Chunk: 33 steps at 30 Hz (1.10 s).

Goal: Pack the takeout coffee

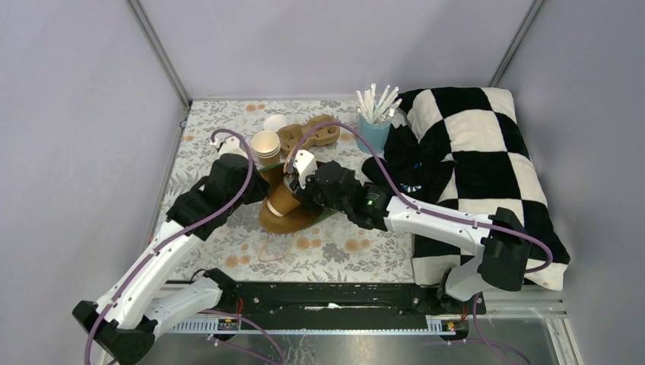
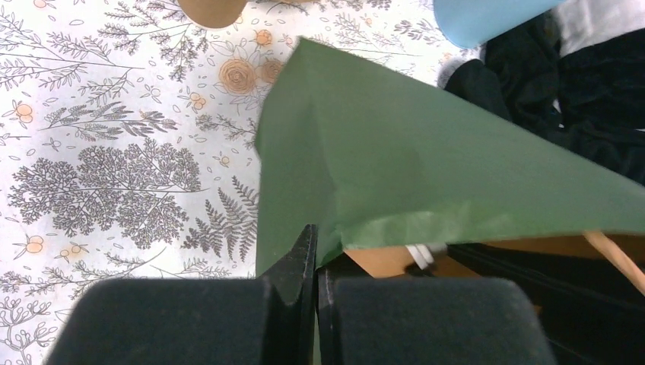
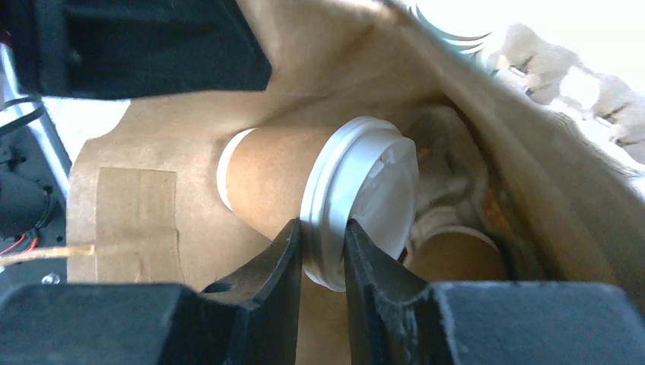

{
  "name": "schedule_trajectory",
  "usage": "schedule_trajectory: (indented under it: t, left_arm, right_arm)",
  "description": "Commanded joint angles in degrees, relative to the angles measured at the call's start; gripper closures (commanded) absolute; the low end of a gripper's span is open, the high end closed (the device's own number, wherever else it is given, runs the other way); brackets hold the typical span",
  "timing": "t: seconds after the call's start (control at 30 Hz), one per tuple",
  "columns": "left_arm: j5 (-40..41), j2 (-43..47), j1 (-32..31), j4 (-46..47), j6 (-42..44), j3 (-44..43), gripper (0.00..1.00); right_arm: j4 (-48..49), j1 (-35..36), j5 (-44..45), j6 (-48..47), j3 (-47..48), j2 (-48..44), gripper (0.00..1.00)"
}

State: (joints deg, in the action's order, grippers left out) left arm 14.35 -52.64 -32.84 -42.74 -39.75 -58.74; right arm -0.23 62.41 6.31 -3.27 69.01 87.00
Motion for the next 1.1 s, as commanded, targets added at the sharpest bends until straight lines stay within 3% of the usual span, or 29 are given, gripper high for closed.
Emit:
schedule_trajectory:
  t: [0.0, 0.13, 0.33, 0.6, 0.8, 1.07]
  left_arm:
    - [-2.2, 5.3, 0.1, 4.5, -0.8, 1.0, 1.00]
    - [-6.5, 10.1, 0.1, 9.8, -0.4, 4.9, 1.00]
    - [-5.8, 14.1, 0.1, 10.6, -2.3, 8.1, 1.00]
    - [-0.7, 18.6, 0.1, 10.1, -4.5, 10.6, 1.00]
    - [3.8, 16.6, 0.1, 6.2, -5.2, 9.1, 1.00]
    - [2.6, 12.7, 0.1, 7.5, -3.8, 8.8, 1.00]
  right_arm:
    - [6.2, -0.8, -8.1, 0.1, -1.7, -3.3, 0.81]
    - [9.0, -4.4, -14.6, 9.0, -2.5, -2.0, 0.81]
    - [8.2, -5.9, -21.7, 16.4, -0.5, 2.3, 0.80]
    - [0.9, -6.4, -17.1, 21.6, -1.8, 4.2, 0.81]
    - [4.7, -6.2, -19.1, 20.5, -5.0, -0.8, 0.81]
    - [-5.9, -1.9, -15.4, 12.1, 7.7, 0.5, 0.81]
